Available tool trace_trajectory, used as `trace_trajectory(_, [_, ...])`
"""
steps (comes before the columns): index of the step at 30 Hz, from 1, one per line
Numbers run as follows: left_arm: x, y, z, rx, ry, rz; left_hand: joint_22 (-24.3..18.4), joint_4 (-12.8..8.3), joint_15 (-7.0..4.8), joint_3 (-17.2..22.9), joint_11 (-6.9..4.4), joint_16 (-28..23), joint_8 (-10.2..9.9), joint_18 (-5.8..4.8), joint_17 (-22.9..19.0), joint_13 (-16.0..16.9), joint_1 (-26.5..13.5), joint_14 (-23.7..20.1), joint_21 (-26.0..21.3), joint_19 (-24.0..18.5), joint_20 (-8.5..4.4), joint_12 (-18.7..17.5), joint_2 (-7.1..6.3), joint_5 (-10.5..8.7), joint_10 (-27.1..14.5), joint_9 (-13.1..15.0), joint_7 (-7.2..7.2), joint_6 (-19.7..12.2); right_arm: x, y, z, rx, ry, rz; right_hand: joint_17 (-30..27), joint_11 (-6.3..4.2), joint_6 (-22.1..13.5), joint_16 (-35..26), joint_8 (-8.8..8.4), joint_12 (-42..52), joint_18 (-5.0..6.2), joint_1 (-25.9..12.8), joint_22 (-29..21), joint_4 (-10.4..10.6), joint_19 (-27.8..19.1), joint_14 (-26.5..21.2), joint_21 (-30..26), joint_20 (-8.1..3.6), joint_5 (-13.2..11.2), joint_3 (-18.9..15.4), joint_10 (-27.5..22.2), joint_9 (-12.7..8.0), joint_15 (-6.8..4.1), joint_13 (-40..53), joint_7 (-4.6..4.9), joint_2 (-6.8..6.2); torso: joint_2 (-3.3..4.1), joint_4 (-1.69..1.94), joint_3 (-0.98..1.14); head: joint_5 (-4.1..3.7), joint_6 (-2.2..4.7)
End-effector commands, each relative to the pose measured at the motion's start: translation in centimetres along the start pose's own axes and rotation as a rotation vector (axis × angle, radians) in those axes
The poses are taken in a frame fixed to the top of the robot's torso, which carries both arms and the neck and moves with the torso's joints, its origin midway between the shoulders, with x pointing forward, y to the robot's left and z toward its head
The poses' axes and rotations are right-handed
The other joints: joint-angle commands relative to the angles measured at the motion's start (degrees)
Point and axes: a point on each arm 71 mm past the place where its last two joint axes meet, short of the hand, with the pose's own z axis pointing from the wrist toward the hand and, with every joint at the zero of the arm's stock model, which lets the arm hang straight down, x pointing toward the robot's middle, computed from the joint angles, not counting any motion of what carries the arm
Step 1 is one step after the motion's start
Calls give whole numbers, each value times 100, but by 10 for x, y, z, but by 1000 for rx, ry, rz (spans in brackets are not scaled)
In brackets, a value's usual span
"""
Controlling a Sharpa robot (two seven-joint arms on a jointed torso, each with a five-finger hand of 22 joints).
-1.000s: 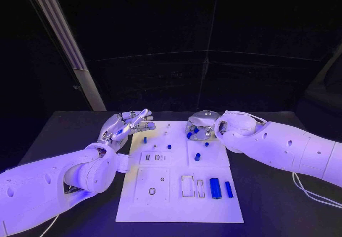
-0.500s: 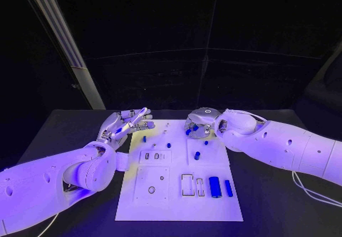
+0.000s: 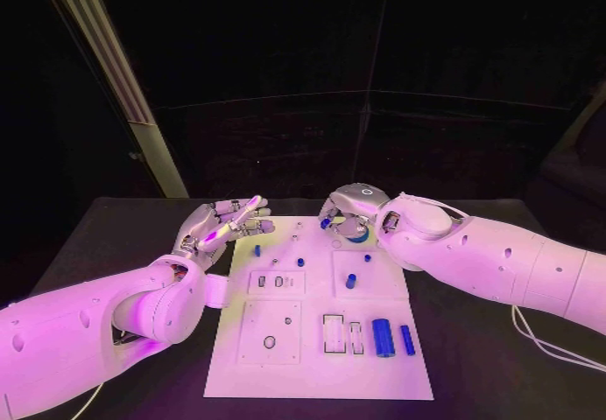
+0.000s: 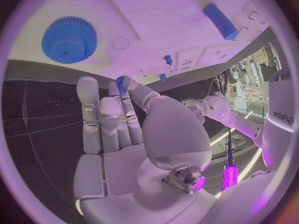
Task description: Assemble the parts on the task board
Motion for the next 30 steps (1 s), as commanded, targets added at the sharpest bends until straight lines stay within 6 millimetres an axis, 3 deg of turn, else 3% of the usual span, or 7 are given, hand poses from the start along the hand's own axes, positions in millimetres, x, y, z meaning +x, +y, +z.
trace_trajectory(1, [2,-1,1,6,19,-4,-9,-32,1,-18,23,-40,-34,33,-9,-7,25,29,-27,55,3,-38,17,-4,10,-6,209,9,-5,-1,6,24,-62,22,8,11,3,31,-11,-9,-78,1,9,58,-7,88,29,23,-38,95,5,3,-21,-6,3,-75,14,17,-6,5,21])
trace_trajectory(3, [3,-1,2,6,20,-4,-10,-35,1,-17,24,-42,-36,32,-10,-7,28,29,-28,56,3,-40,18,-4,9,-7,209,8,-5,2,12,24,-65,24,8,11,3,31,-11,-9,-78,1,9,58,-7,88,29,23,-38,95,5,3,-21,-6,3,-75,19,31,-11,5,29])
trace_trajectory(6, [3,0,2,5,21,-5,-10,-35,1,-17,24,-42,-36,32,-10,-7,28,29,-28,56,3,-40,18,-4,9,-7,209,8,-4,6,20,22,-64,25,24,13,-1,45,-14,-10,-79,0,18,64,-9,88,38,25,-36,104,-1,2,-19,-6,5,-83,27,18,-5,18,28])
trace_trajectory(14, [5,-1,4,6,24,-5,-10,-35,1,-17,24,-42,-36,32,-10,-7,28,29,-28,56,3,-40,18,-4,9,-7,209,8,1,15,37,19,-37,24,43,21,-15,67,-22,-12,-80,-5,31,83,-18,86,55,30,-34,127,-22,-1,-13,-8,13,-98,38,22,-6,11,18])
trace_trajectory(30, [7,-2,6,9,30,-6,-16,-44,3,-18,25,-52,-43,32,-13,-7,35,28,-35,58,4,-49,23,-4,5,-7,208,5,9,21,50,19,26,10,74,33,-35,104,-29,-10,-82,-40,54,140,-36,80,86,43,-42,151,-54,-3,0,-8,23,-135,55,13,-3,35,6])
